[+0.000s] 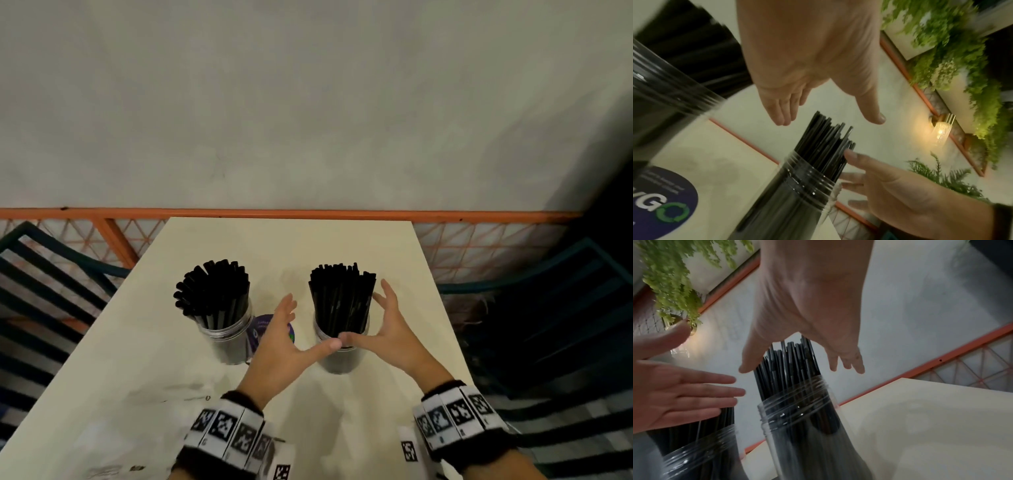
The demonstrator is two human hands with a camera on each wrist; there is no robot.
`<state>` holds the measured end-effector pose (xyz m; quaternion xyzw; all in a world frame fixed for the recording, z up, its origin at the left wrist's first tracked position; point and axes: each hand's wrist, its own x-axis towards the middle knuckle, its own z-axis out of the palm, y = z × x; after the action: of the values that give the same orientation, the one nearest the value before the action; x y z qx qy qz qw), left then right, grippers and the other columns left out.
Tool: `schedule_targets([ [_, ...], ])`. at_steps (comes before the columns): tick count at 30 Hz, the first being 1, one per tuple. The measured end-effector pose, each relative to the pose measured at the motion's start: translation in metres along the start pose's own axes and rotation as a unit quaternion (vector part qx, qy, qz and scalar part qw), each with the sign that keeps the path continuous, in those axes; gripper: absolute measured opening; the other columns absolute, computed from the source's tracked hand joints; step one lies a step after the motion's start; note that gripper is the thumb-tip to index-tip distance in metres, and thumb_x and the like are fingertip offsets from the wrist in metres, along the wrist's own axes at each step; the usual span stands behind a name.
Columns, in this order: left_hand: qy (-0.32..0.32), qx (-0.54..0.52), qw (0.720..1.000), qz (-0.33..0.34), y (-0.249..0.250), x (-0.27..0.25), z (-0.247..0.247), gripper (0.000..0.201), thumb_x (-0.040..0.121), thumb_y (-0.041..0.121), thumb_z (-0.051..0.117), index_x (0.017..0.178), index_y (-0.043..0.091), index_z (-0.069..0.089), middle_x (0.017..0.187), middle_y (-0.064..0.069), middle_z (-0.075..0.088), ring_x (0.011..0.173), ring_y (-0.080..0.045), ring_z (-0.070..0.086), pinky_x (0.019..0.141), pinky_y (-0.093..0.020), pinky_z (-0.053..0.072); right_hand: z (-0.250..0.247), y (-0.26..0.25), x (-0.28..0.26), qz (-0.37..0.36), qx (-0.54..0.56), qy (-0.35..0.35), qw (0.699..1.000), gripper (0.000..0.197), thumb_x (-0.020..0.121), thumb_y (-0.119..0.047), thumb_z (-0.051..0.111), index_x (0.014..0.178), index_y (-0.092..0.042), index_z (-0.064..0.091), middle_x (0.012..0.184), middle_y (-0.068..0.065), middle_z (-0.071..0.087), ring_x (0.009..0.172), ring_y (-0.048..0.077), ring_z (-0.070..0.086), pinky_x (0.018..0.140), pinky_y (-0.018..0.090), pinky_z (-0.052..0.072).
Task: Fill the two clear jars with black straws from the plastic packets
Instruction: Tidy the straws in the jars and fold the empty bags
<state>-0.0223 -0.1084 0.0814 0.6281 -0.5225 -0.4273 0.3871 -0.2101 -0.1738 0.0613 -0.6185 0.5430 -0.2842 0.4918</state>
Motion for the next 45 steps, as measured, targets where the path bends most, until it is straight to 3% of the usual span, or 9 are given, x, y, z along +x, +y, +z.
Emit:
schedule_targets([
  [4,-0.032,-0.023,0.999,-0.024,0.002,0.045,0.012,0.128,0.046,0.058,0.078,0.146,0.020,0.007,0.153,0.000,0.023,0.140,-0.014,0.023,0.111,-0.031,0.026,0.007,-0.005,0.028,-0.067,-0.040,0.002,0.997,0.130,0.032,-0.076,0.076,0.137,-0.050,0.003,0.144,-0.010,0.034,0.138,0.018,0.029,0.113,0.054,0.024],
  [8,-0.049,-0.033,0.998,0.023,0.006,0.071,0.026,0.090,0.059,0.031,0.085,0.129,0.025,0.028,0.117,0.019,0.048,0.121,-0.010,0.046,0.086,-0.007,0.039,0.023,-0.016,0.038,-0.149,-0.061,0.018,0.987,0.092,0.052,-0.052,0.075,0.121,-0.058,0.015,0.111,-0.037,0.037,0.117,0.008,0.046,0.112,0.057,0.024],
  [14,-0.060,-0.041,0.991,0.111,0.004,0.076,0.038,0.094,0.062,0.030,0.082,0.134,0.031,0.023,0.124,0.018,0.045,0.117,0.007,0.042,0.089,0.005,0.029,0.040,-0.005,0.038,-0.137,0.051,0.105,0.984,0.053,0.065,-0.032,0.074,0.098,-0.048,0.036,0.101,-0.018,0.052,0.094,0.005,0.058,0.076,0.016,0.047],
  [18,-0.085,-0.064,0.988,0.110,-0.005,0.072,0.031,0.109,0.050,0.041,0.084,0.134,0.040,0.016,0.127,0.028,0.038,0.118,0.019,0.035,0.096,0.002,0.028,0.037,0.020,0.030,-0.139,0.061,0.104,0.983,0.085,0.054,-0.031,0.083,0.117,-0.055,0.031,0.121,-0.006,0.051,0.111,0.001,0.053,0.089,0.017,0.047],
  [22,-0.118,-0.095,0.984,0.095,-0.015,0.078,0.019,0.119,0.041,0.041,0.089,0.134,0.045,0.014,0.130,0.022,0.042,0.123,0.010,0.041,0.103,-0.009,0.033,0.030,0.029,0.029,-0.146,0.042,0.074,0.986,0.106,0.054,-0.033,0.088,0.132,-0.050,0.019,0.136,-0.007,0.042,0.125,-0.005,0.042,0.105,0.017,0.038],
  [26,-0.140,-0.061,0.983,0.103,-0.013,0.081,0.025,0.117,0.044,0.045,0.085,0.134,0.045,0.011,0.130,0.029,0.037,0.122,0.019,0.034,0.100,-0.002,0.028,0.034,0.016,0.037,-0.174,-0.051,0.053,0.982,0.083,0.060,-0.058,0.072,0.126,-0.061,0.021,0.131,-0.040,0.033,0.130,-0.011,0.028,0.118,0.053,0.011],
  [29,-0.091,-0.049,0.987,0.125,-0.010,0.081,0.033,0.102,0.056,0.038,0.085,0.135,0.036,0.022,0.131,0.023,0.042,0.123,0.016,0.036,0.101,-0.004,0.030,0.040,0.005,0.043,-0.172,-0.163,0.056,0.970,0.060,0.066,-0.064,0.050,0.120,-0.056,0.025,0.115,-0.044,0.028,0.112,-0.031,0.015,0.118,0.051,-0.001],
  [34,-0.024,-0.039,0.987,0.157,-0.008,0.079,0.037,0.073,0.058,0.042,0.079,0.117,0.042,0.036,0.120,0.013,0.052,0.114,0.004,0.050,0.094,-0.010,0.042,0.040,0.004,0.045,-0.179,-0.140,0.097,0.969,0.048,0.066,-0.057,0.052,0.112,-0.052,0.036,0.107,-0.038,0.037,0.110,-0.026,0.029,0.119,0.037,-0.008],
  [45,-0.017,-0.064,0.986,0.152,-0.019,0.075,0.040,0.071,0.063,0.030,0.082,0.118,0.041,0.039,0.117,0.018,0.055,0.113,0.006,0.051,0.092,-0.008,0.041,0.045,0.018,0.046,-0.183,-0.138,0.098,0.968,0.051,0.067,-0.056,0.055,0.115,-0.039,0.047,0.105,-0.035,0.043,0.112,-0.023,0.033,0.119,0.038,-0.007],
])
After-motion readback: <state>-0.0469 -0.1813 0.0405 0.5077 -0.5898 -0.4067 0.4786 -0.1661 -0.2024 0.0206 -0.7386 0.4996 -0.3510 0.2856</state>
